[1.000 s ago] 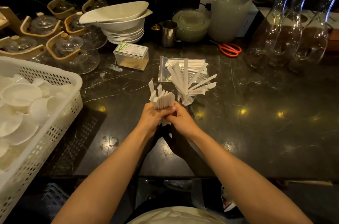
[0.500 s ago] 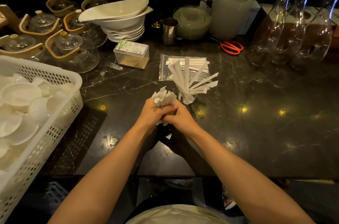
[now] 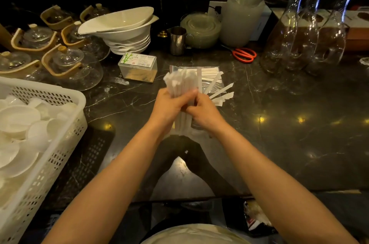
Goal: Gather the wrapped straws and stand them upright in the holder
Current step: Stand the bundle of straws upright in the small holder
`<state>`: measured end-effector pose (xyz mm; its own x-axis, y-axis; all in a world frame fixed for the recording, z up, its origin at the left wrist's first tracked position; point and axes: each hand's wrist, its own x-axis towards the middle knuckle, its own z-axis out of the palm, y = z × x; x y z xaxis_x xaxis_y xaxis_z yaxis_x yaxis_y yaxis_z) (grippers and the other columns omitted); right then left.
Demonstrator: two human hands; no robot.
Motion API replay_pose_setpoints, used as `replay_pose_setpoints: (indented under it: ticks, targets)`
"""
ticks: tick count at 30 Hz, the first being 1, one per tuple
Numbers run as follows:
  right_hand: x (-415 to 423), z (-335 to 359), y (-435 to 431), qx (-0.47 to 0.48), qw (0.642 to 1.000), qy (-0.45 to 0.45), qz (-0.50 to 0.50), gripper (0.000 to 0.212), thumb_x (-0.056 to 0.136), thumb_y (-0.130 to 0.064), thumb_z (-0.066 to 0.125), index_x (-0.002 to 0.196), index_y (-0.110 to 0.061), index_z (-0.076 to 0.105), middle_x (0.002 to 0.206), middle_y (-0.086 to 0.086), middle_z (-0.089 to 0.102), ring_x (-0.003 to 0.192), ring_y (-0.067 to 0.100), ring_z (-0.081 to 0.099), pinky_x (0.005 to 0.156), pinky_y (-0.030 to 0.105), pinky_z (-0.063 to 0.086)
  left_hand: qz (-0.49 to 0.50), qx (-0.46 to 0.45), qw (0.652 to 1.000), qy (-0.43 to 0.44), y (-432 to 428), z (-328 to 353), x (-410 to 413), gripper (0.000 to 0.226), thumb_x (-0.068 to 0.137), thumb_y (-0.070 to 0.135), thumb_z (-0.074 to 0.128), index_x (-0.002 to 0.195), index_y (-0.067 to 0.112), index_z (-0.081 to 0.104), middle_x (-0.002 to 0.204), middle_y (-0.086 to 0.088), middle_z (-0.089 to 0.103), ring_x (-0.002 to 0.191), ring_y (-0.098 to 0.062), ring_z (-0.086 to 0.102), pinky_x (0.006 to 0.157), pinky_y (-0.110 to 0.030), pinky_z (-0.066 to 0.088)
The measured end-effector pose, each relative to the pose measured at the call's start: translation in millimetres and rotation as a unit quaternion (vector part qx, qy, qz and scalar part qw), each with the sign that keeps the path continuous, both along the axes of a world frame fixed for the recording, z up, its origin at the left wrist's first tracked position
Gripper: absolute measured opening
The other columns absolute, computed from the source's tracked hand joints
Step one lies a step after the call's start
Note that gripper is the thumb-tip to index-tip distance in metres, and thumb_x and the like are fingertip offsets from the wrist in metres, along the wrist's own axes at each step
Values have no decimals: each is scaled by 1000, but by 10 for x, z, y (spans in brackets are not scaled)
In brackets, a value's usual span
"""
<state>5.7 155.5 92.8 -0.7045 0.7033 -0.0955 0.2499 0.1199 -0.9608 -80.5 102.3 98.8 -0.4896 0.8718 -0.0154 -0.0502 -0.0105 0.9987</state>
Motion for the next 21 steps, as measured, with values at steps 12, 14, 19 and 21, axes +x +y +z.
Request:
replay_pose_setpoints:
  ticks: [12, 14, 19, 21]
  targets:
    - [51, 657, 695, 65, 988, 115, -77, 31, 89, -5, 49, 120, -4, 51, 91, -5, 61, 85, 5, 61, 75, 17, 55, -126, 84, 980, 130, 683, 694, -188, 17, 92, 14, 43, 99, 19, 57, 84, 7, 61, 82, -4, 61, 77, -23, 53]
    - [56, 612, 770, 68, 989, 101, -79, 32, 89, -7, 50, 121, -3, 51, 93, -3, 61, 85, 5, 60, 73, 14, 54, -116, 74, 981, 139, 762, 635, -181, 21, 92, 15, 43, 107, 14, 57, 86, 8, 60, 85, -5, 60, 79, -24, 52]
    - [68, 418, 958, 53, 995, 67, -58, 32, 89, -10, 51, 120, -3, 52, 97, 0, 61, 86, 5, 60, 74, 16, 53, -95, 45, 984, 142, 912, 441, -151, 29, 89, 15, 49, 116, 6, 56, 96, -3, 62, 95, -15, 61, 82, -26, 51]
    - [83, 350, 1022, 32, 996, 67, -42, 31, 88, -10, 51, 118, -3, 53, 92, -4, 61, 85, 5, 60, 75, 18, 54, -88, 35, 984, 150, 954, 393, -142, 30, 87, 14, 53, 115, 5, 56, 91, 0, 61, 91, -13, 61, 76, -20, 52]
